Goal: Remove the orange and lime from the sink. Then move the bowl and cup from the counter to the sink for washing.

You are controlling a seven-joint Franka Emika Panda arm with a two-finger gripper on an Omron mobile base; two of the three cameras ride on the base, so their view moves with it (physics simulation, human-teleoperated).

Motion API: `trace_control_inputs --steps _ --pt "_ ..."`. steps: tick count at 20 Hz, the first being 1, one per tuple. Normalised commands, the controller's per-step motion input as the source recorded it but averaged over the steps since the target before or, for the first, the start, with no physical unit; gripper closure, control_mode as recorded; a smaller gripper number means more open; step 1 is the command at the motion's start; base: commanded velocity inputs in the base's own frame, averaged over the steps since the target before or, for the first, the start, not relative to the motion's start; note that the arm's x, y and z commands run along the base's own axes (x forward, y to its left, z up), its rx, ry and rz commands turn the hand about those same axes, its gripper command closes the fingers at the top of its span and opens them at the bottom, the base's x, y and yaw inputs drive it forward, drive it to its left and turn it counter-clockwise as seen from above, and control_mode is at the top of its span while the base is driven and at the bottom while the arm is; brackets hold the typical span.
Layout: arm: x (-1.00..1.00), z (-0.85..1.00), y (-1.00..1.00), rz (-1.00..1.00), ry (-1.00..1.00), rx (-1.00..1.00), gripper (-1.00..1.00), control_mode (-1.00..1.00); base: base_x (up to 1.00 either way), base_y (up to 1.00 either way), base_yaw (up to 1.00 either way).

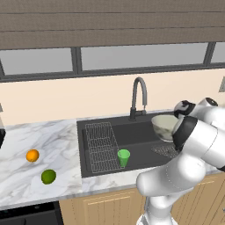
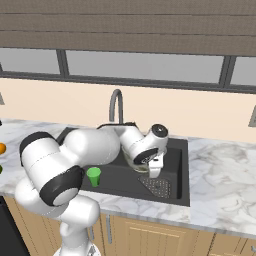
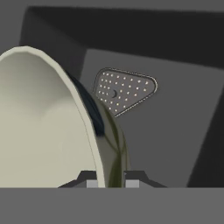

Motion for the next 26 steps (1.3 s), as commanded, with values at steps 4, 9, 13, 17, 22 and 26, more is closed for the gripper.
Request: trace_control_inputs --steps 4,9,13,17,22,26 --pt "0.08 -0.14 0.05 0.06 0.0 0.0 1.0 -1.0 0.0 0.0 0.0" --pt "0.08 -0.16 0.05 0.07 0.0 0.0 1.0 -1.0 0.0 0.0 0.0" --pt "0.1 -0.17 0.04 0.07 0.0 0.0 1.0 -1.0 0.0 0.0 0.0" --pt "0.08 -0.18 0.03 0.07 0.0 0.0 1.0 -1.0 0.0 0.0 0.0" --pt "0.08 -0.19 0.02 0.08 0.0 0.0 1.0 -1.0 0.0 0.0 0.0" --pt "0.11 -0.18 0.02 0.09 0.0 0.0 1.0 -1.0 0.0 0.0 0.0"
